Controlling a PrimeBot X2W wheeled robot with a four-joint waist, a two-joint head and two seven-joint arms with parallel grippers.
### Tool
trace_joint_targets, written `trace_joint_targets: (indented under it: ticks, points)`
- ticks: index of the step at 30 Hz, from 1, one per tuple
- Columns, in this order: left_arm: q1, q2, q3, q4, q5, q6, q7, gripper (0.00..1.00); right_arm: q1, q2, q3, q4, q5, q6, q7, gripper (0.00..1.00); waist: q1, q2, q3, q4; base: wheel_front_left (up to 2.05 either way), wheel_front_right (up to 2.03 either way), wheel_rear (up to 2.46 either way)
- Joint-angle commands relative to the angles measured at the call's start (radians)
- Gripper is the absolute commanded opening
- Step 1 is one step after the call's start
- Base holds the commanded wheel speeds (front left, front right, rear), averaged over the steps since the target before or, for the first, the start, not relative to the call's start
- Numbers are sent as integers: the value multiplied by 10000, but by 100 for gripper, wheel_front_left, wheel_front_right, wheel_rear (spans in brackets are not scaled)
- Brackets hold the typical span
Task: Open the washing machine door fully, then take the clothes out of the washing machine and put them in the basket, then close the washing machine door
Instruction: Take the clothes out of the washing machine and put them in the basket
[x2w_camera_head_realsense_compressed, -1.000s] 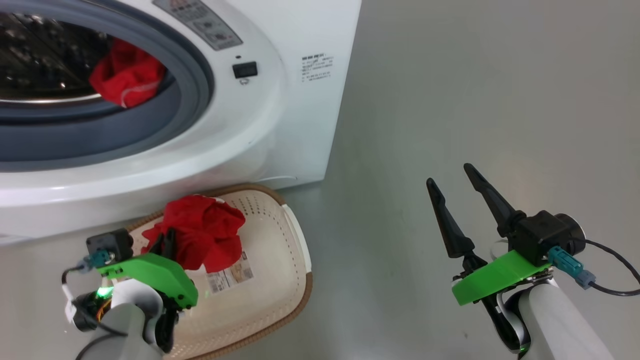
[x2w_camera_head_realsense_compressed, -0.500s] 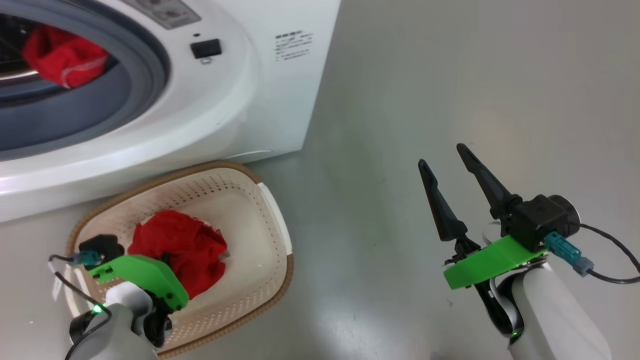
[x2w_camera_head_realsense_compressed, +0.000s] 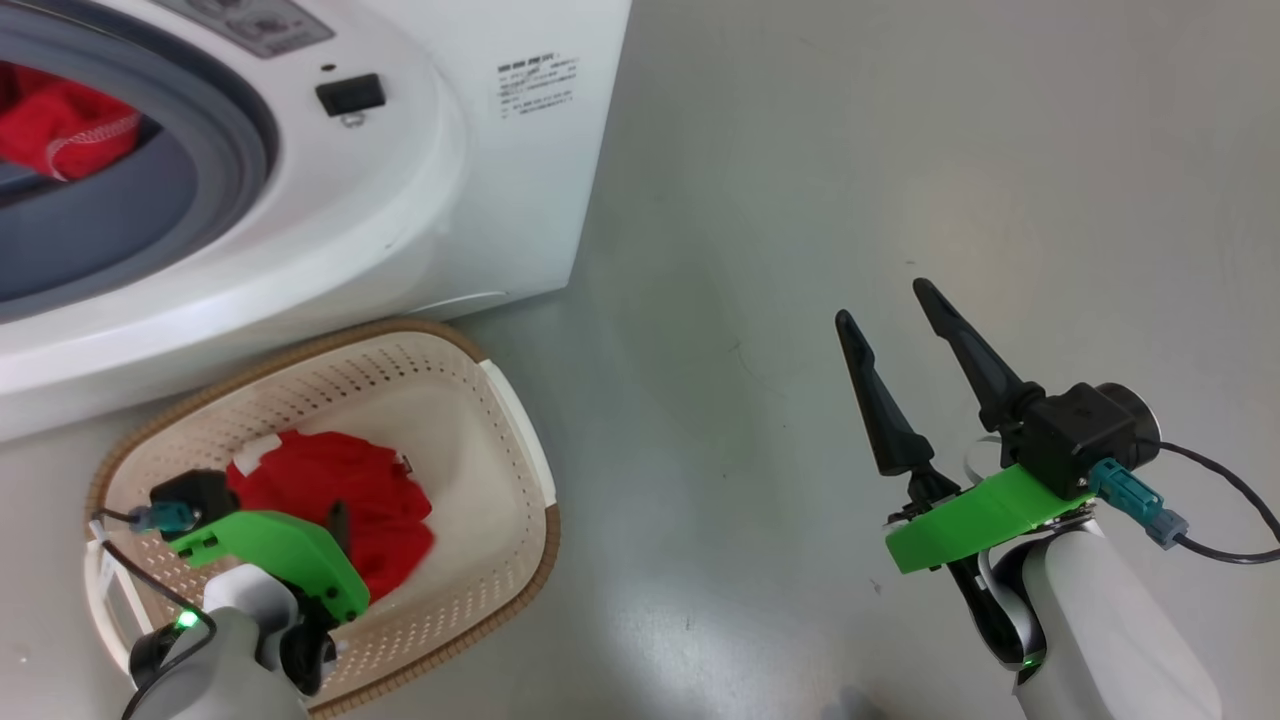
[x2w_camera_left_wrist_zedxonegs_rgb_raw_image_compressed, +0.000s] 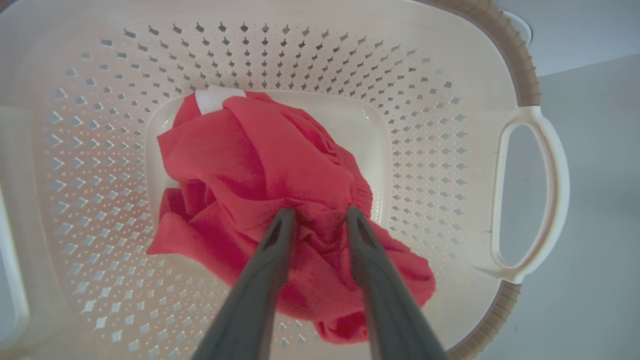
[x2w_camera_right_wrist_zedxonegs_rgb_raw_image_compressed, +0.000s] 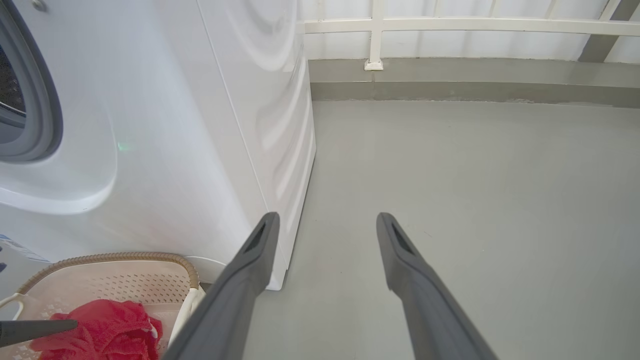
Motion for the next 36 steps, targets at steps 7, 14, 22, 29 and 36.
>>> trace_joint_targets:
  ticks: [7, 14, 22, 29, 36]
  points:
    - [88, 274, -163, -114, 283, -167, -1349, 100, 31, 58, 43, 17, -195, 62, -65, 100, 0, -1, -641, 295, 0, 0, 0]
    - [471, 319, -342, -112, 378, -283, -2192, 100, 230, 37, -132, 175, -344, 62, -65, 100, 0, -1, -1533, 571, 0, 0, 0]
    - [922, 274, -363, -450, 350, -371, -2525, 100, 513, -25, -278, 283, -417, 62, -65, 100, 0, -1, -2383, 836, 0, 0, 0]
    - [1751, 377, -267, -2123, 574, -450, -2566, 100, 854, -53, -467, 358, -490, 62, -65, 100, 0, -1, -3318, 1016, 0, 0, 0]
    - [3335, 477, 377, -4692, 1224, -264, -2569, 100, 1253, -115, -633, 312, -569, 62, -65, 100, 0, -1, -4286, 1069, 0, 0, 0]
